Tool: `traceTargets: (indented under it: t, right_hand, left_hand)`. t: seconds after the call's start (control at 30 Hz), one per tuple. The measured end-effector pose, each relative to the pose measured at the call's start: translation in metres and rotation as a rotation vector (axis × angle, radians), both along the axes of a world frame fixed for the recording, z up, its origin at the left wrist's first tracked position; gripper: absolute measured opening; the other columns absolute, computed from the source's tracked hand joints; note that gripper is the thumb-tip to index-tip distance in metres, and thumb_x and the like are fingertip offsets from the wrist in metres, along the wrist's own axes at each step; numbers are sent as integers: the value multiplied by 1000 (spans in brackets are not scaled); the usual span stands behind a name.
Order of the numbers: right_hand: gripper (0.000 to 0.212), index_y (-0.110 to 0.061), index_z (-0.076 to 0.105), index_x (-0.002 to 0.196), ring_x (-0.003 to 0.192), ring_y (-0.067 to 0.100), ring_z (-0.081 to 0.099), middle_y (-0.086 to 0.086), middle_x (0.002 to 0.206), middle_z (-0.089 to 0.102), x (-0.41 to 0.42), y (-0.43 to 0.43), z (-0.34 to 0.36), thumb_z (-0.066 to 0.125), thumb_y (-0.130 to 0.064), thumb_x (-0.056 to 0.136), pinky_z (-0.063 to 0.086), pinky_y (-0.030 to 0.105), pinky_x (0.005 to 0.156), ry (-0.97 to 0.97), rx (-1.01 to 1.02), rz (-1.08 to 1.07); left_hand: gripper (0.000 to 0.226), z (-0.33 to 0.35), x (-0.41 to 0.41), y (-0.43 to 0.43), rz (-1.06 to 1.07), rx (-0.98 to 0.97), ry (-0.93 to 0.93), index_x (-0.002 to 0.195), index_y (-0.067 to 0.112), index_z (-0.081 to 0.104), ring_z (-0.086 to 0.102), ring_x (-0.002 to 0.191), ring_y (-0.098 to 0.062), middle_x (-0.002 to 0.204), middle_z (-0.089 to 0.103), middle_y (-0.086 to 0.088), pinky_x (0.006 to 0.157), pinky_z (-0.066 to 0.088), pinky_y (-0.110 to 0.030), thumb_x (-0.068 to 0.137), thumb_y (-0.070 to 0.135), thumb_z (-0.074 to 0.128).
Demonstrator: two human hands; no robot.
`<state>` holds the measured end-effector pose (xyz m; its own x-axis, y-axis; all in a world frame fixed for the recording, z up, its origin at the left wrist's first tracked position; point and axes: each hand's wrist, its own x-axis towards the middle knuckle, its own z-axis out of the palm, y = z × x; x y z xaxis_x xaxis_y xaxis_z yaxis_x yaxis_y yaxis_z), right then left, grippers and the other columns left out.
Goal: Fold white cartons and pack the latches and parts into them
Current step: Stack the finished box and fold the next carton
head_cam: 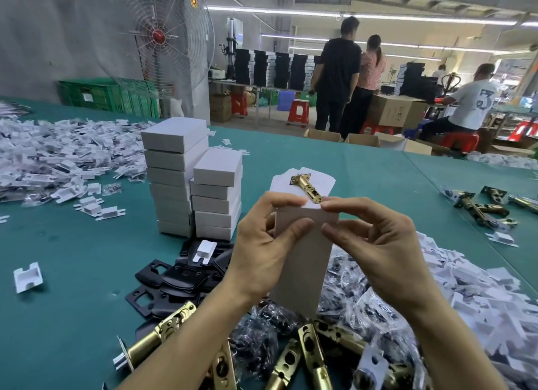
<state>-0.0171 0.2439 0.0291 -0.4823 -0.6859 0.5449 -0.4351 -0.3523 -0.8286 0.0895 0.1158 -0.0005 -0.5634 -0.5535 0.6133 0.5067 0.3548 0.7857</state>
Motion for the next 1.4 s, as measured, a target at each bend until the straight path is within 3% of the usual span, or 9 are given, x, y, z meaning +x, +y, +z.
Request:
traceTargets:
  t: [0.27,0.43,0.7,0.83,0.93,1.03,1.17,1.3,1.4]
  right_hand:
    - [19,-17,77,89,93,15,74,1,100,77,-5,-4,-11,75,-15,70,57,25,86,-23,-27,-80]
    - [17,-17,76,88,94,15,73,-1,98,77,-8,-6,-15,73,-3,78,57,24,86,-38,-30,-130]
    - [23,-29,77,100,84,24,74,0,98,77,-2,-4,-10,69,-20,80,60,34,79,-30,20,7]
    - [19,-16,76,95,87,9,73,-4,92,78,0,-4,-4,68,-10,79,56,20,79,-31,-80,2]
    - [21,-16,74,96,82,3,71,-9,88,77,1,-3,-1,69,-9,77,55,17,75,-42,-119,-50]
    - [21,-16,73,96,81,6,70,-9,88,76,-1,-1,4,69,-13,76,61,29,77,-164,-211,-138]
    - [27,-24,77,99,92,16,72,-2,102,76,-7,7,9,74,-21,72,60,38,85,-210,-175,-56]
    - [48,-37,73,114,103,24,71,6,114,74,-13,15,10,76,-27,67,60,37,84,-243,-9,155]
    - [49,-39,71,117,99,27,73,6,115,73,-13,15,9,75,-24,71,61,38,78,-224,1,148]
  left_hand:
    - [13,-3,-2,-5,-19,-7,-66,97,33,71,71,93,-13,103,74,8,80,56,-27,86,39,70]
    - [39,-9,1,-10,-109,8,-283,110,48,62,71,95,-25,108,70,8,75,62,-44,73,49,76]
    - [26,2,3,-7,-107,-32,-132,105,34,70,73,93,-21,108,73,3,75,61,-34,84,19,75]
    - [28,7,3,-2,-104,-45,-103,98,37,71,72,94,-17,105,74,2,79,59,-29,85,12,72]
    - [36,8,2,-4,-141,-25,-152,112,47,62,71,94,-17,105,73,-1,80,60,-33,87,24,69]
    - [55,4,2,-7,-158,3,-259,123,59,47,72,97,-19,108,73,1,84,61,-41,78,44,75]
    - [43,3,1,-9,-85,-36,-329,112,37,64,68,99,-21,105,72,6,87,57,-51,72,52,72]
    - [24,7,6,-16,-104,-62,-353,107,38,66,69,89,-11,98,73,12,75,58,-35,84,44,64]
    - [36,9,9,-16,-160,0,-376,108,37,63,72,88,-14,100,74,7,71,60,-33,78,58,64]
